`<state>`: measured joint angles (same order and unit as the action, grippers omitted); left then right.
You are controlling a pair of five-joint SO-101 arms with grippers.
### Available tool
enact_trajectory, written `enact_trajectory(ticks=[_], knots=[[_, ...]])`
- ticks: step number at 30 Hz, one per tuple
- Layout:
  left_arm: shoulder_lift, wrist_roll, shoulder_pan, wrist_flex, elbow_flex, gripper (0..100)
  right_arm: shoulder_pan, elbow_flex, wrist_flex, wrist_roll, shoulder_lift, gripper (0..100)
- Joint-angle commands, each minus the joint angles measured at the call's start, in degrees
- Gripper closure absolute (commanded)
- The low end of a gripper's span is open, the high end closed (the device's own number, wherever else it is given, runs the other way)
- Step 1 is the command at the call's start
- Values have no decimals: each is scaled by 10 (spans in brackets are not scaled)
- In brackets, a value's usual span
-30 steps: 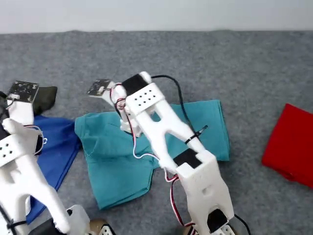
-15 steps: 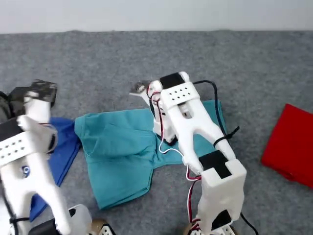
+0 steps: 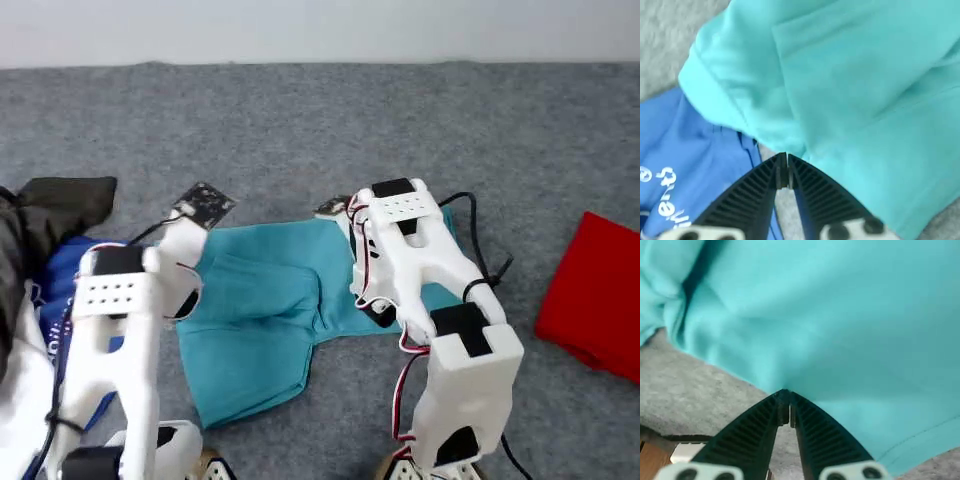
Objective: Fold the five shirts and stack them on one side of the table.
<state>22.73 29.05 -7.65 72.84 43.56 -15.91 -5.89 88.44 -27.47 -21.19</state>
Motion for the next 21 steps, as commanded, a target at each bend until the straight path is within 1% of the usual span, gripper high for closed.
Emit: enact_trajectory(ticks=[1, 6, 12, 15, 21], knots=[[-62, 1, 6, -31, -11, 981, 22, 0, -13, 6, 36, 990], [-187, -29, 9, -31, -84, 981, 27, 0, -13, 7, 36, 990], [-269, -44, 17, -33, -128, 981, 28, 0, -28, 16, 35, 990], [-292, -40, -1, -44, -130, 981, 35, -2, -26, 13, 32, 990], [-320, -4, -45, -54, -183, 981, 85, -16, -28, -49, 32, 990]])
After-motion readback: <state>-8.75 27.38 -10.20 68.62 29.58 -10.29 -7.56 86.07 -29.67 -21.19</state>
